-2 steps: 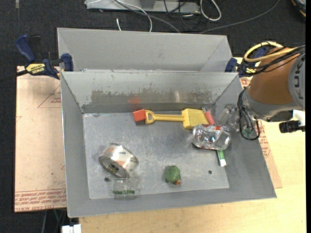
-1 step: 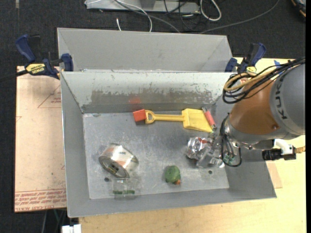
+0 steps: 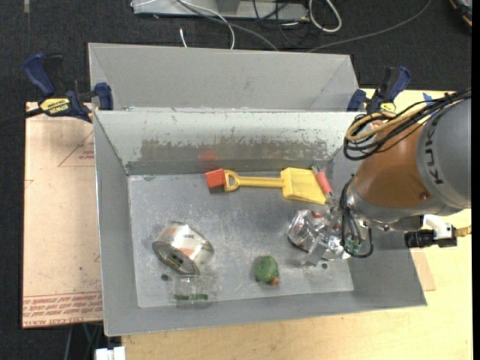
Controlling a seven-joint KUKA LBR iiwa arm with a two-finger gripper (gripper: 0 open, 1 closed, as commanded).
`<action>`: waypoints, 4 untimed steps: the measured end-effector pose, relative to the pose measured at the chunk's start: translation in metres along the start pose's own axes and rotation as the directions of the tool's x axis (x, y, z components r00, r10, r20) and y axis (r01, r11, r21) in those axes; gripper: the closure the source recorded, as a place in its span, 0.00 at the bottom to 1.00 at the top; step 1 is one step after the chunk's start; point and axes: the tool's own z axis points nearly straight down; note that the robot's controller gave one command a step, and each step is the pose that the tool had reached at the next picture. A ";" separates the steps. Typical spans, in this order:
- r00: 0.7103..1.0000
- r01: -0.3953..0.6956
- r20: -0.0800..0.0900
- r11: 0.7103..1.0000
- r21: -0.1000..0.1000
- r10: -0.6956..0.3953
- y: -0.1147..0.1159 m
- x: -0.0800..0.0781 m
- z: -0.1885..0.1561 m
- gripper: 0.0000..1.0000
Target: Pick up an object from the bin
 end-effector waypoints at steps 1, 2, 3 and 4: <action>1.000 0.000 0.000 1.000 0.000 0.000 0.000 0.000 0.000 0.00; 1.000 -0.016 -0.003 1.000 0.001 0.016 0.007 -0.006 -0.060 0.00; 0.999 -0.040 -0.008 0.999 0.003 0.040 0.020 -0.009 -0.136 0.00; 0.905 -0.425 -0.005 0.905 0.005 0.426 -0.010 0.033 -0.076 1.00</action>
Offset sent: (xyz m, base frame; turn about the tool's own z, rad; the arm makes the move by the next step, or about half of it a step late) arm 0.0142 0.0021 0.1020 0.0278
